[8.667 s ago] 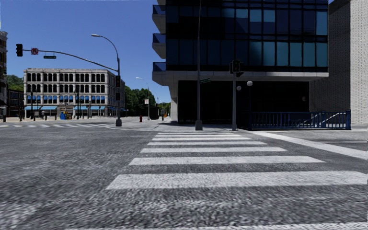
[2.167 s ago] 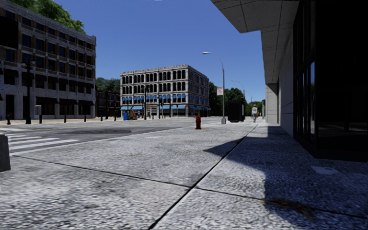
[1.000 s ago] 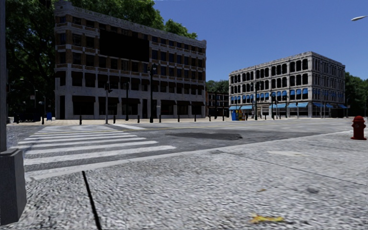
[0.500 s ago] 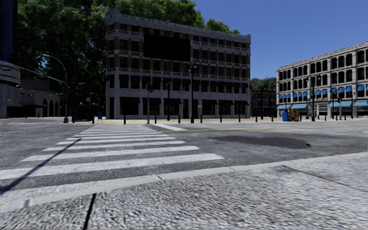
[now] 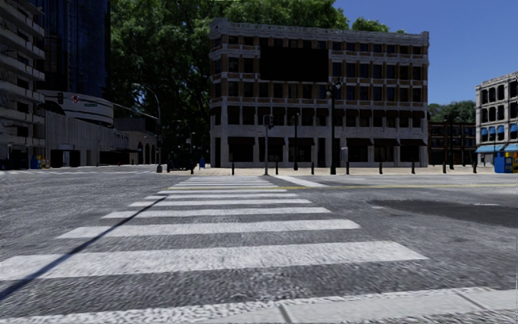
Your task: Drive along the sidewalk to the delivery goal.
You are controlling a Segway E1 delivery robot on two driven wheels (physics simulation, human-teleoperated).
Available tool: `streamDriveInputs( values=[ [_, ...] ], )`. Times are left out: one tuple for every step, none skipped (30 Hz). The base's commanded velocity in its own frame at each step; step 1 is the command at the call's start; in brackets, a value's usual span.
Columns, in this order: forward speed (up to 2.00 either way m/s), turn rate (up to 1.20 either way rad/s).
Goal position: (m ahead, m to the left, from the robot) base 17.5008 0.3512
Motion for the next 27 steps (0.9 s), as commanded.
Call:
streamDriveInputs(
  values=[
    [2.00,0.58],
    [2.00,0.49],
    [2.00,0.49],
    [2.00,0.00],
    [2.00,0.00],
    [2.00,0.00],
    [2.00,0.00],
    [2.00,0.00],
    [2.00,0.00],
    [2.00,0.00],
    [1.96,0.00],
    [1.77,0.00],
    [1.77,0.00],
    [1.66,0.00],
    [1.63,0.00],
    [1.62,0.00],
    [1.61,0.00],
    [1.61,0.00],
    [1.61,0.00],
    [1.61,0.00],
    [1.61,0.00],
    [1.61,0.00],
    [1.61,0.00],
    [1.61,0.00],
    [1.61,0.00],
    [1.61,0.00],
    [1.61,0.00]
  ],
)
